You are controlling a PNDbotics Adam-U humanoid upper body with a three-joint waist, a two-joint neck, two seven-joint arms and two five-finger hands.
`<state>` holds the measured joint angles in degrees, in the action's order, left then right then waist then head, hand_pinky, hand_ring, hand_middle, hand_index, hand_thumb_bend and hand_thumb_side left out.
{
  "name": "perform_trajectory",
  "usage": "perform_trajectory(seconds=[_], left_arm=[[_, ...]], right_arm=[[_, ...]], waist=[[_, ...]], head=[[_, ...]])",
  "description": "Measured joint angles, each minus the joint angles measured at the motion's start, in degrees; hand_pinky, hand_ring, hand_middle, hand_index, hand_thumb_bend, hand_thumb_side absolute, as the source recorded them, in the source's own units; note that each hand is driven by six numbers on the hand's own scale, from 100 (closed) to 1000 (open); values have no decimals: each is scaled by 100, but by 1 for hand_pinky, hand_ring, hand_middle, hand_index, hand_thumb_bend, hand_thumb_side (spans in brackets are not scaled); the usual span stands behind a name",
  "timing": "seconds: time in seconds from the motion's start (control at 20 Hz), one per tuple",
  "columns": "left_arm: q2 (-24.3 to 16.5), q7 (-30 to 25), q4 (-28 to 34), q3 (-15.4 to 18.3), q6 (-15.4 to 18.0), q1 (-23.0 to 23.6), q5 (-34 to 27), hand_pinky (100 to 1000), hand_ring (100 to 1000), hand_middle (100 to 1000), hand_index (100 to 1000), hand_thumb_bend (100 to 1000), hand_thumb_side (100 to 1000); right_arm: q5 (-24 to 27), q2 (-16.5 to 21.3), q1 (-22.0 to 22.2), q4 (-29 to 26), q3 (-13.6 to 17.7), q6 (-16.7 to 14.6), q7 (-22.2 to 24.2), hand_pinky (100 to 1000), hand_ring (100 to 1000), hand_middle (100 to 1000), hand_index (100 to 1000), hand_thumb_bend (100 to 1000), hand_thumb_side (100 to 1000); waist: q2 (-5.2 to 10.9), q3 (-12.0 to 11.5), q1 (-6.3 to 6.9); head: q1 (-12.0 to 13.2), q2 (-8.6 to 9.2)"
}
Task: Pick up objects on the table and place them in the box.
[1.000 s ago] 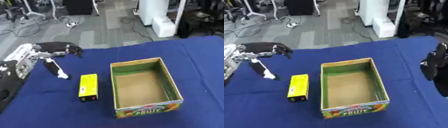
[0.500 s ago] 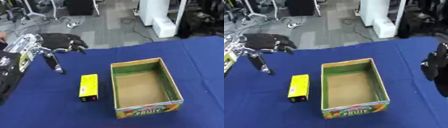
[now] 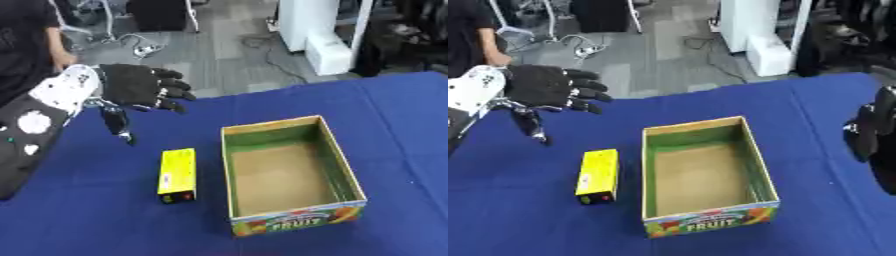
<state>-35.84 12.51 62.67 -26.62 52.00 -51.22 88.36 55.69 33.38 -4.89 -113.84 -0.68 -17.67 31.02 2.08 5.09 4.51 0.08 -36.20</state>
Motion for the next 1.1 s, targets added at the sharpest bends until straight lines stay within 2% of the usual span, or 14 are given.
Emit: perform_trajectory(seconds=[0.2,0.7,0.9,1.1], left_arm=[[2,894,-262,-85,-143,-42,998,1000,1000,940,891,760,317],[74,2024,-1097,-48,-1273,-196,3273,1000,998,922,872,770,333],[137,2267,-1287,-14,-1516,-242,3803,1000,990,919,876,785,347],[205,2317,-1299,-23,-1566,-283,3887,1000,985,915,876,795,358]], right_arm=[[7,1,0,0,0,7,6,147,311,391,501,100,1000],[7,41,0,0,-1,22,8,147,311,391,501,100,1000],[7,41,-1,0,-1,30,2,147,311,391,501,100,1000],[7,41,-3,0,-2,32,1,147,311,391,501,100,1000]], waist=[[0,1,3],[1,-2,8],[1,7,10],[1,12,16]], head=[[1,0],[2,-1],[2,-1],[2,-1]])
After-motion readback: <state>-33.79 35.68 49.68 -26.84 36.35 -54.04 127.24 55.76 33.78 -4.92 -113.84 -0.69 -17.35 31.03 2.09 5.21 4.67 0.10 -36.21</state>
